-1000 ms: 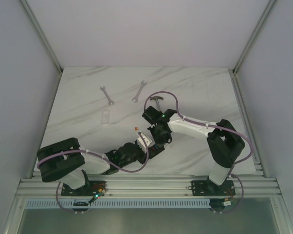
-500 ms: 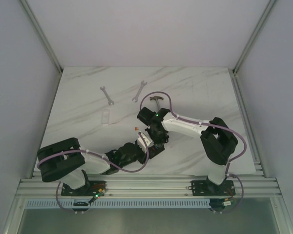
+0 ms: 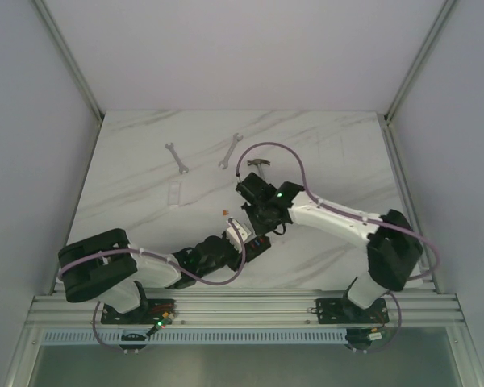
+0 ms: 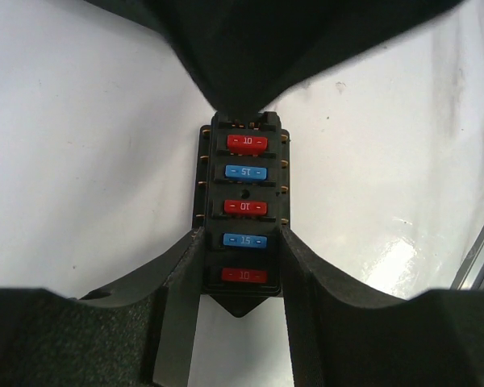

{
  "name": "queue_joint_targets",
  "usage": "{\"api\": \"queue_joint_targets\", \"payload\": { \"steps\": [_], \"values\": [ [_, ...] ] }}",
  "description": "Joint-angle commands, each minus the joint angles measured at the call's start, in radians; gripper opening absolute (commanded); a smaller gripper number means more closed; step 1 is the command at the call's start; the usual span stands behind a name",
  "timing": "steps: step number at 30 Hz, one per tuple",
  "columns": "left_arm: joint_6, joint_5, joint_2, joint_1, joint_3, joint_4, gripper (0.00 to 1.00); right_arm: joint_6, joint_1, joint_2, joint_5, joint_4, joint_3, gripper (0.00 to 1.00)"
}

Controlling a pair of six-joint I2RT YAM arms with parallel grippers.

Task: Snap on the fuse box
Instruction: Install the fuse at the fuse box base, then pick up the fuse from the center of the board.

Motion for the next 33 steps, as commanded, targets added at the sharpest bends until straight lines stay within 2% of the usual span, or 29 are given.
{"api": "queue_joint_targets", "payload": {
  "steps": [1,5,8,14,21,28,33],
  "values": [
    [0.038,-0.047,-0.013,-0.001,0.003,-0.085,0.50,0.024,0.005,-0.126,0.053,0.036,-0.033,0.14],
    [0.036,-0.074,-0.017,0.000,0.003,-0.096,0.53,0.043,0.000,-0.181,0.086,0.066,-0.091,0.17],
    [0.029,-0.095,-0.031,0.003,0.000,-0.104,0.57,0.060,-0.004,-0.207,0.121,0.109,-0.138,0.27],
    [0.006,-0.111,-0.082,0.024,-0.014,-0.102,0.71,0.040,-0.012,-0.228,0.162,0.250,-0.189,0.41],
    [-0.090,-0.146,-0.196,0.069,0.020,-0.203,0.89,-0.037,-0.043,-0.186,0.247,0.439,-0.223,0.60],
    [-0.273,-0.196,-0.363,0.183,0.005,-0.362,1.00,-0.143,-0.051,-0.013,0.223,0.556,-0.128,0.62],
    [-0.397,-0.211,-0.485,0.314,-0.031,-0.525,1.00,-0.199,-0.048,0.117,0.168,0.605,-0.046,0.62]
  ]
}}
